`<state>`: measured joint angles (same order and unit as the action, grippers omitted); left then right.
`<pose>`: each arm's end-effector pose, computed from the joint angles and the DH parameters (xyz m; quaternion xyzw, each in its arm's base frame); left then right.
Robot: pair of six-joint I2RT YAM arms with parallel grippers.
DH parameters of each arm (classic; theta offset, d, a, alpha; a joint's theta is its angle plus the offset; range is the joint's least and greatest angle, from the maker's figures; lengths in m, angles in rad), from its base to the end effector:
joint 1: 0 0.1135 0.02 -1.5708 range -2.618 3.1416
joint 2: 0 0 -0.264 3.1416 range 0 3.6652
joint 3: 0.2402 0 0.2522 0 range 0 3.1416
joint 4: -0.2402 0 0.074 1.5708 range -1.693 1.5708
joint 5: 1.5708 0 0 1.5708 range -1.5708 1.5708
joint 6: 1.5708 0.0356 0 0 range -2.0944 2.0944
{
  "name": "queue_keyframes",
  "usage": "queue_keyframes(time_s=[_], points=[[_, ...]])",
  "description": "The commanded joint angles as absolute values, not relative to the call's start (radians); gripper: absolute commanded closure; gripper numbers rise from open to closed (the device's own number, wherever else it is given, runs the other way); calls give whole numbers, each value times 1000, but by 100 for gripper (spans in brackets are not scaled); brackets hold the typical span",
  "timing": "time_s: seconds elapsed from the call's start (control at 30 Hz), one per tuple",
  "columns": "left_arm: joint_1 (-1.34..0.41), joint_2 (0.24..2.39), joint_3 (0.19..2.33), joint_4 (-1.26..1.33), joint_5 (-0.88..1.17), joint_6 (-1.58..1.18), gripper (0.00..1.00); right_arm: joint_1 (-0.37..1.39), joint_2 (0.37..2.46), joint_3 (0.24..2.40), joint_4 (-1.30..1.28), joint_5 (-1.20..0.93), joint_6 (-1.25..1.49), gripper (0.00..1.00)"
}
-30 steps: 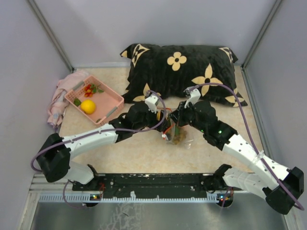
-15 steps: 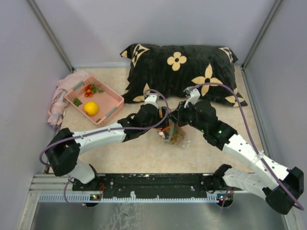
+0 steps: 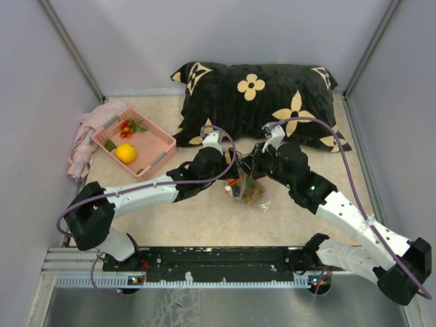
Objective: Place the food in the zip-top bag and seal the zipper
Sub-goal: Place the fake fruit in the zipper food storage bag.
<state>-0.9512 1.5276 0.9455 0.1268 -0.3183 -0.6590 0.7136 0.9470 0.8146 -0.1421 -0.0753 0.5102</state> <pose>0.2083 -0.2728 0.2453 0.0390 0.8410 -0.2836 0.4591 0.1660 0.1473 0.3252 -0.1035 0.7902 0.3711 0.4766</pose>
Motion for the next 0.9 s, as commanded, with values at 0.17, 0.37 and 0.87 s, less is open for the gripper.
queue_keyframes(time_s=[0.17, 0.37, 0.87], points=[[-953, 1436, 955, 80, -307, -655, 1, 721, 912, 800, -44, -63, 531, 100], [-953, 1365, 952, -28, -305, -640, 0, 721, 899, 789, -46, -35, 531, 100], [-953, 1138, 947, -317, -285, -611, 0, 721, 908, 778, -36, -29, 528, 100]])
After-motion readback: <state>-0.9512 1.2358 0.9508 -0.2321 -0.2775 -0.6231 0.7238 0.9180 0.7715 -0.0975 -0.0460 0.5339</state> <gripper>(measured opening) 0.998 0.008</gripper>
